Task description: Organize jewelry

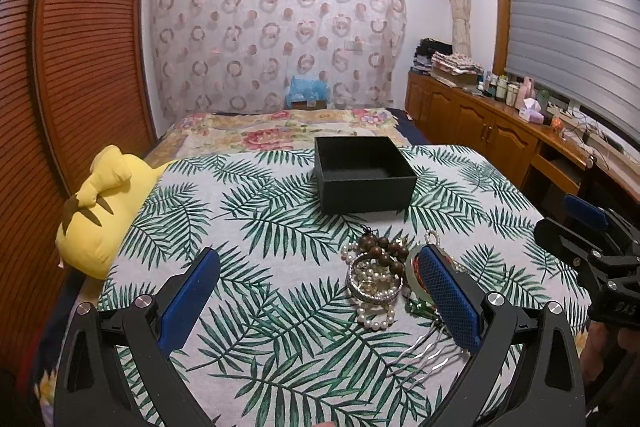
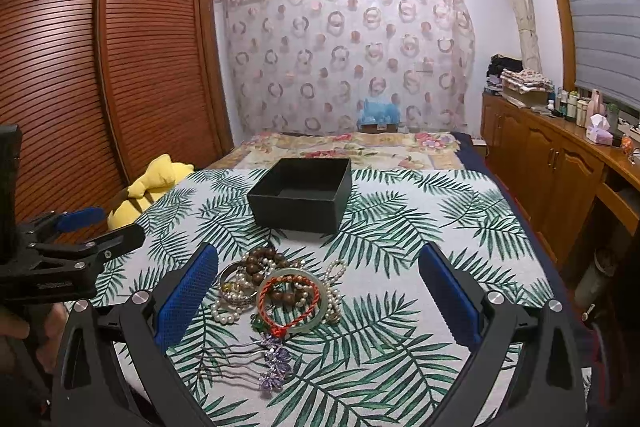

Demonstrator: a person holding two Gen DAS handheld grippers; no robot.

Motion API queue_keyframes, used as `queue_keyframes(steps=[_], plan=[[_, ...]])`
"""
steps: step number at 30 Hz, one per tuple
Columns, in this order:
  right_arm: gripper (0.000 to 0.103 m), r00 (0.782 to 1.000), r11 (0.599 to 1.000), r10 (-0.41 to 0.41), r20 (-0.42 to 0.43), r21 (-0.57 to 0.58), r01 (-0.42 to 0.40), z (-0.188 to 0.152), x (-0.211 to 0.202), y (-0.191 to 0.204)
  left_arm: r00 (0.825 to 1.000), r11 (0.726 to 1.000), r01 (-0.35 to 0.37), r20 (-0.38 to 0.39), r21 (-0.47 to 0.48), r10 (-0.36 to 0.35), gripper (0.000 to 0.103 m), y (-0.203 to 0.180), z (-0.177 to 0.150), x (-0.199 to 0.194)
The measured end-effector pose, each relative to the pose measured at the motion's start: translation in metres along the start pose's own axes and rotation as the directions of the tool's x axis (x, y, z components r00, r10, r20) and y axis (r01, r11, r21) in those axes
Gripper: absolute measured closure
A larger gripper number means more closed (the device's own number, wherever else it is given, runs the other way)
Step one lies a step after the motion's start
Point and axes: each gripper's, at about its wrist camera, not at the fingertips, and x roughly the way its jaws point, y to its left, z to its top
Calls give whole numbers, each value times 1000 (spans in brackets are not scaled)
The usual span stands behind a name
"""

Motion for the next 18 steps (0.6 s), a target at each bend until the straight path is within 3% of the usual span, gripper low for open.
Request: queue_keyframes(steps=[3,11,18], plan=[[4,999,1000,15,-31,-16,-16,-7,6,1,1000,1000,11,-17,10,-10,7,0,-7,7],[20,986,997,53,-155,-51,-62,-35,24,4,995,999,41,-87,12,-40,7,5,-24,25],[37,956,989,115,-270,-57,-135,-52,44,10,988,998,61,-143,21,-58,7,6,-34,38]])
